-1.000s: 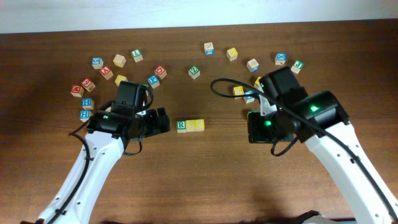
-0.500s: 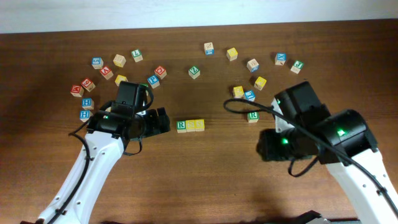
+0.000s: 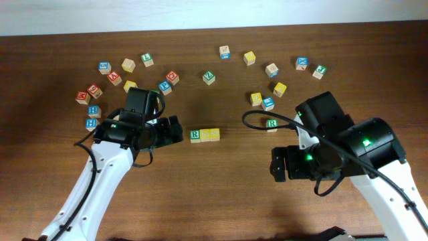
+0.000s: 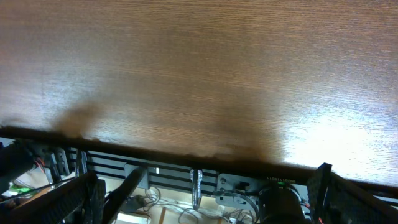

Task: Spell out RSS
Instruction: 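Lift both grippers off the row and retract the right arm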

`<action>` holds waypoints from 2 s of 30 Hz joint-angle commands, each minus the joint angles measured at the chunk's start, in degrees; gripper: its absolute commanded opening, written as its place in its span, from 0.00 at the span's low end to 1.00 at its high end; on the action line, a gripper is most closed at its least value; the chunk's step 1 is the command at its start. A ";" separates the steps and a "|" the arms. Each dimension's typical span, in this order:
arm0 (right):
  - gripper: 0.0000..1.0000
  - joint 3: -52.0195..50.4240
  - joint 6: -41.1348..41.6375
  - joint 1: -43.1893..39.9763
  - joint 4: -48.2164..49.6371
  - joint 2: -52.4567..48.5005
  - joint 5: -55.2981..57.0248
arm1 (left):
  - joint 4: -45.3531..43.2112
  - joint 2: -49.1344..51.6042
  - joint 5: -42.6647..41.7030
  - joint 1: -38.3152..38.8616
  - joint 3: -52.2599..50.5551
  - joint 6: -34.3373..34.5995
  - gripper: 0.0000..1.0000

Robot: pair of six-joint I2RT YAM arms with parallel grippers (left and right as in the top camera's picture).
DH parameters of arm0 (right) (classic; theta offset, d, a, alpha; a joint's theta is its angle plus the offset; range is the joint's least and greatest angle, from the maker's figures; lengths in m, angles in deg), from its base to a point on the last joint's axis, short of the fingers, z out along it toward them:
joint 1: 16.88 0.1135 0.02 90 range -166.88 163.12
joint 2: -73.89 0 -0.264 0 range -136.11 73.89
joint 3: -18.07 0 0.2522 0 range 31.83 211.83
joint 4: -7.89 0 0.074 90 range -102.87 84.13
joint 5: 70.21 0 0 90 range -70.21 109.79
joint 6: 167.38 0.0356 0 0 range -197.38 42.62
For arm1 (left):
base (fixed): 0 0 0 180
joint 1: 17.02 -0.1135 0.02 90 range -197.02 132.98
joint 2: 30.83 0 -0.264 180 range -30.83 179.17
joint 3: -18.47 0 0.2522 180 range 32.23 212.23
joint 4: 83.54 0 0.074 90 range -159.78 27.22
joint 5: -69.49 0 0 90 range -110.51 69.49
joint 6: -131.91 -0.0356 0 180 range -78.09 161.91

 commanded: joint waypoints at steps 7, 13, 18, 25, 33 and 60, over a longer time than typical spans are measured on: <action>0.98 0.20 -0.07 -0.02 1.01 -0.09 2.21 | -0.11 -0.66 0.61 -0.24 0.26 -0.33 0.99; 0.98 -2.71 -5.11 -0.26 9.42 4.39 5.05 | -0.11 -0.66 0.61 -0.24 0.26 -0.33 0.99; 0.99 -5.75 -9.18 -6.38 16.52 10.78 4.76 | -0.11 -0.66 0.61 -0.24 0.26 -0.33 0.99; 0.98 -20.35 -9.25 -17.68 27.04 26.99 2.51 | -0.11 -0.66 0.61 -0.24 0.26 -0.33 0.99; 0.98 -36.68 -15.17 -19.61 38.77 44.96 -2.80 | -0.11 -0.66 0.61 -0.24 0.26 -0.33 0.99; 0.99 -73.64 -15.21 -19.52 90.92 70.69 -5.70 | -0.09 -0.66 0.61 -0.17 0.26 -0.33 0.99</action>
